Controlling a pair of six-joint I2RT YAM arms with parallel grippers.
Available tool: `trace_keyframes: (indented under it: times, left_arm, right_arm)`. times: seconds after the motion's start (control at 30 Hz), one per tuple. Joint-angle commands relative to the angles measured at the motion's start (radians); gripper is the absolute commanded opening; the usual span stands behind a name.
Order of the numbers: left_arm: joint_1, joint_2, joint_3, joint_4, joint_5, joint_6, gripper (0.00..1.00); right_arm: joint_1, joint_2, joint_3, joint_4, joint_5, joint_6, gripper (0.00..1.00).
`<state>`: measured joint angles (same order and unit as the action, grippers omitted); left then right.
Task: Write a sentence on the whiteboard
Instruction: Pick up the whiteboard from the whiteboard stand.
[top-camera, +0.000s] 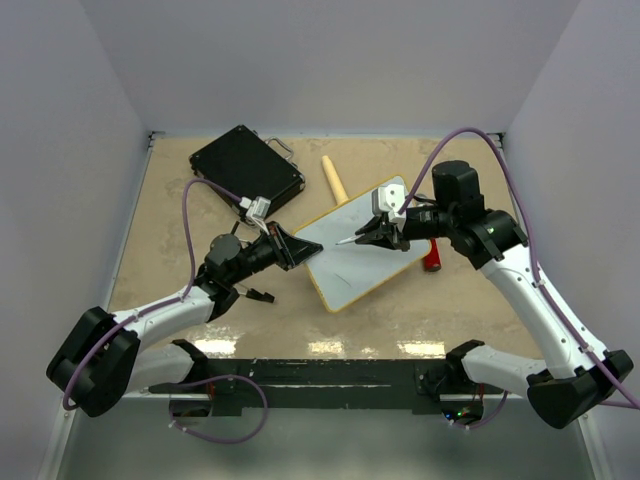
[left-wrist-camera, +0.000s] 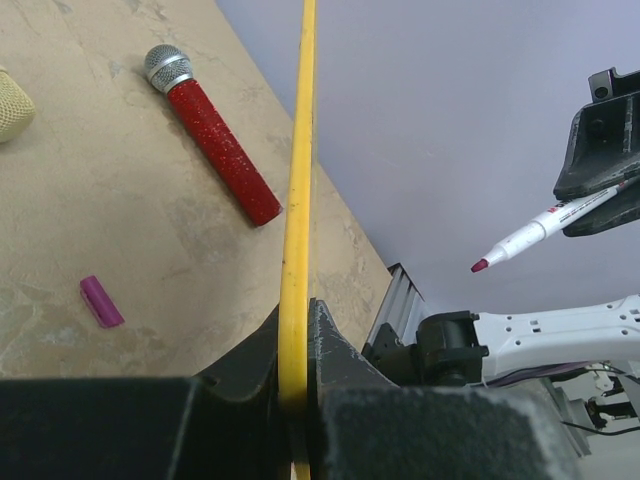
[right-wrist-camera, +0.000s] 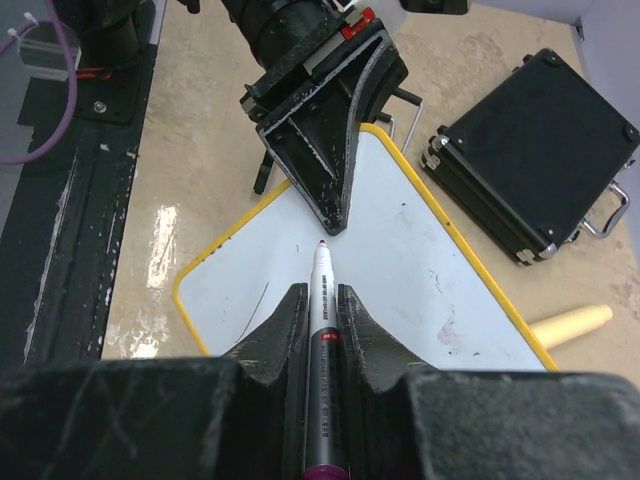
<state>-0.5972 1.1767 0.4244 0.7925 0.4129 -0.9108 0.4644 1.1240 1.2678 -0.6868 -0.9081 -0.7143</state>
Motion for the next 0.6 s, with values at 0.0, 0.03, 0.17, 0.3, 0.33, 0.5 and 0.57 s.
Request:
trace_keyframes:
  times: [0.0,0.03,0.17,0.3,0.33,0.5,0.57]
  left_arm:
    - [-0.006,-0.012,0.051,0.171,0.01,-0.031,0.0]
    - [-0.006,-0.012,0.05,0.171,0.012,-0.033,0.0]
    - [-0.006,-0.014,0.051,0.172,0.012,-0.034,0.0]
    - [-0.006,-0.014,0.05,0.174,0.013,-0.036,0.0]
    - [-0.006,-0.014,0.05,0.174,0.013,-0.036,0.0]
    - [-0.006,-0.009,0.051,0.185,0.017,-0.045,0.0]
    - [-0.006,-0.006,0.054,0.192,0.017,-0.051,0.0]
  right_arm:
    - [-0.001,-0.018,0.002,0.023,-0.018,0.01,0.0]
    - [-0.001,-0.018,0.002,0.023,-0.02,0.01,0.0]
    - [-0.003,-0.02,-0.002,0.021,-0.026,0.01,0.0]
    - [-0.003,-0.021,-0.007,0.024,-0.028,0.009,0.0]
    - [-0.003,-0.02,-0.007,0.024,-0.028,0.009,0.0]
    - [-0.003,-0.015,-0.004,0.032,-0.026,0.022,0.0]
    - [0.0,-0.001,0.004,0.039,-0.022,0.035,0.0]
